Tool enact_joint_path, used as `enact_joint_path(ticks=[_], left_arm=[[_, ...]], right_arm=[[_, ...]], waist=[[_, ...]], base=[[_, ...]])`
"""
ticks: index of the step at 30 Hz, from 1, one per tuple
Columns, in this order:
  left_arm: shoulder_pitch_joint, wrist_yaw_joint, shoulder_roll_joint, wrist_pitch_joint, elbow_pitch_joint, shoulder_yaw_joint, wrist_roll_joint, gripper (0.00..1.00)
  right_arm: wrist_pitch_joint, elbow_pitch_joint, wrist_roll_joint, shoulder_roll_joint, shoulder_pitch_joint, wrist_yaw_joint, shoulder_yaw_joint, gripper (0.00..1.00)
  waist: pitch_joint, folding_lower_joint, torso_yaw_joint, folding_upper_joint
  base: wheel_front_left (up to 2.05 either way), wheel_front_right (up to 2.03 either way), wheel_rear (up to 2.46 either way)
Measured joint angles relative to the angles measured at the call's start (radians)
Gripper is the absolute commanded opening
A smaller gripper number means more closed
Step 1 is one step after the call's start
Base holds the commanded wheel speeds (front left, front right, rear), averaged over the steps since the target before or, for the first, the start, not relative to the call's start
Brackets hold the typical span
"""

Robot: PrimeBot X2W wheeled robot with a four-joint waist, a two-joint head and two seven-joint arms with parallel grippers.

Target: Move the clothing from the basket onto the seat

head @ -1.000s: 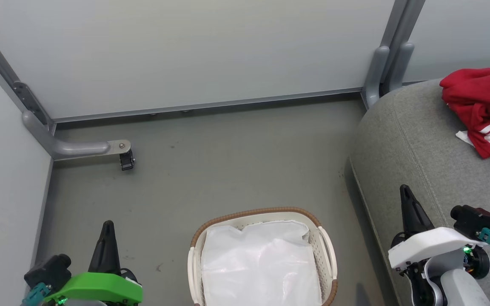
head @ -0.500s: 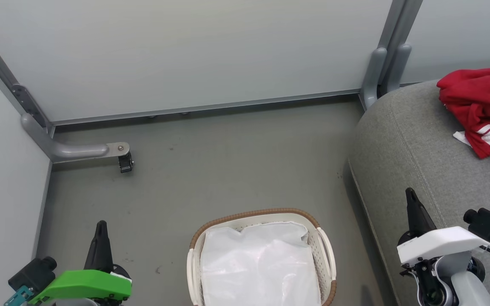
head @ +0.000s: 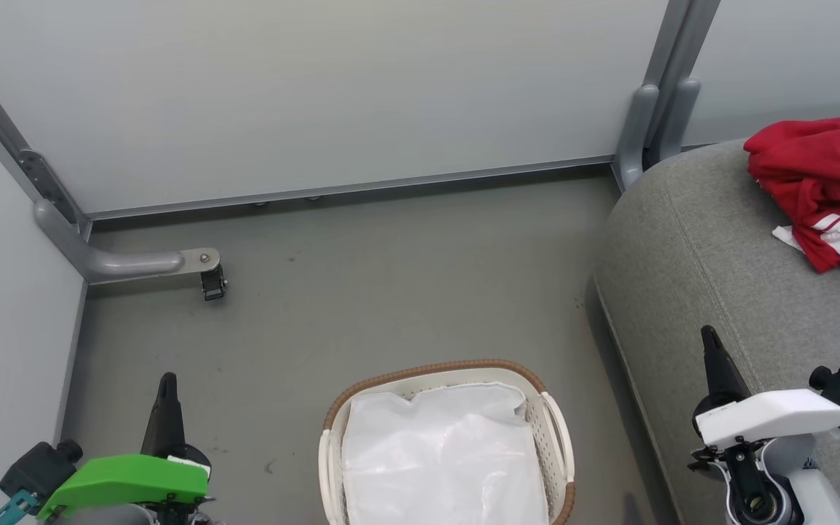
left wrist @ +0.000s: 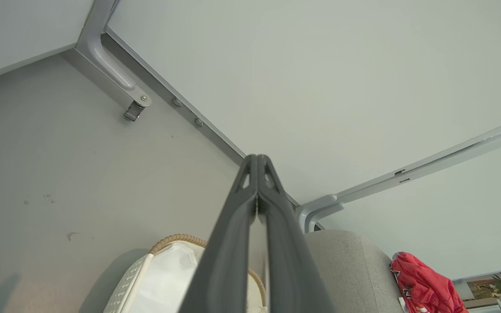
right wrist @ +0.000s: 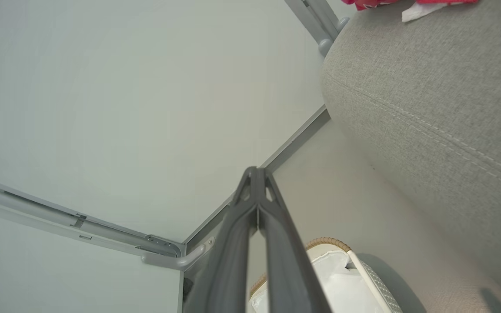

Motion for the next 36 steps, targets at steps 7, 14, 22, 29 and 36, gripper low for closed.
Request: enact_joint_path(ticks=[7,14,22,29,36], left_arm=[[-0.007,0.0,0.002,0.021,-0.006,0.009,-0.075,0.0],[-0.01,0.0,0.003,0.04,-0.011,0.017,-0.145,0.0],[-0.015,0.0,0.003,0.062,-0.017,0.025,-0.222,0.0],[-0.022,0.0,0.003,0.082,-0.022,0.032,-0.283,0.0],[-0.025,0.0,0.004,0.098,-0.025,0.04,-0.341,0.0]], right_arm=[[0.022,-0.005,0.083,-0.001,0.0,0.0,-0.007,0.0],[0.043,-0.01,0.159,-0.001,0.002,0.0,-0.013,0.0],[0.064,-0.016,0.242,-0.002,0.005,0.0,-0.021,0.0],[0.082,-0.02,0.31,-0.003,0.007,0.0,-0.027,0.0],[0.097,-0.024,0.373,-0.004,0.011,0.0,-0.033,0.0]], waist=[[-0.003,0.0,-0.003,0.0],[-0.006,0.0,-0.005,0.0],[-0.01,0.0,-0.008,0.0],[-0.013,0.0,-0.011,0.0001],[-0.016,0.0,-0.014,0.0]], base=[[0.0,0.0,0.0],[0.0,0.0,0.0],[0.0,0.0,0.0],[0.0,0.0,0.0],[0.0,0.0,0.0]])
